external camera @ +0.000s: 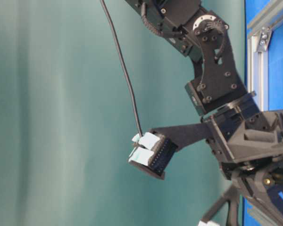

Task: Insert the wire through the string loop located on the left side.
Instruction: 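Move the open left gripper right toward the plug tip past the loop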

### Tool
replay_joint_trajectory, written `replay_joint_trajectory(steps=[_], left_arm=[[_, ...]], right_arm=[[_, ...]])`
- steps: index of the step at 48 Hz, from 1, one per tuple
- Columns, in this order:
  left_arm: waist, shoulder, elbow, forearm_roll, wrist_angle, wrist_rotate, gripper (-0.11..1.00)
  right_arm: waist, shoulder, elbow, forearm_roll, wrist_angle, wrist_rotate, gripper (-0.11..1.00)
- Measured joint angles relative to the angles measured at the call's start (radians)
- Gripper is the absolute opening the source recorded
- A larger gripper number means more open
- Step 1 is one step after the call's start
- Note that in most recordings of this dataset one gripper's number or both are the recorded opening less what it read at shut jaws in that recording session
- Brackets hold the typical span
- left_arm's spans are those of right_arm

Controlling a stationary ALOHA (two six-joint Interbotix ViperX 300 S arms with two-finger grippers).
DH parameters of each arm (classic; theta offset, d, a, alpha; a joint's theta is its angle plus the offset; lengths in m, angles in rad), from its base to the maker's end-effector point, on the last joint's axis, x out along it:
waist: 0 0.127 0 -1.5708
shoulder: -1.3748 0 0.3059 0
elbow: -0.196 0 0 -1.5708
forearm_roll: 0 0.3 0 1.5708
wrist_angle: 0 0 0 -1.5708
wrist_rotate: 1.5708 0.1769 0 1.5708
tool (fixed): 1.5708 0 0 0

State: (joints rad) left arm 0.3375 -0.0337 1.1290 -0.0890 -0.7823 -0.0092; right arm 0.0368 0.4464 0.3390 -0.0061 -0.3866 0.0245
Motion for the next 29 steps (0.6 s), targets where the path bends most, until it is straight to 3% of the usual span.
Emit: replay_joint_trajectory(steps=[18,29], left_arm=[[0.028,-0.141,0.155,0.002,-0.003,0.000,0.00],[0.029,-0.156,0.167,0.002,-0.002,0.000,0.00]], right_arm=[[0.000,0.000,0.000,0.000,0.000,0.000,0.00],[0.000,0.000,0.000,0.000,0.000,0.000,0.00]])
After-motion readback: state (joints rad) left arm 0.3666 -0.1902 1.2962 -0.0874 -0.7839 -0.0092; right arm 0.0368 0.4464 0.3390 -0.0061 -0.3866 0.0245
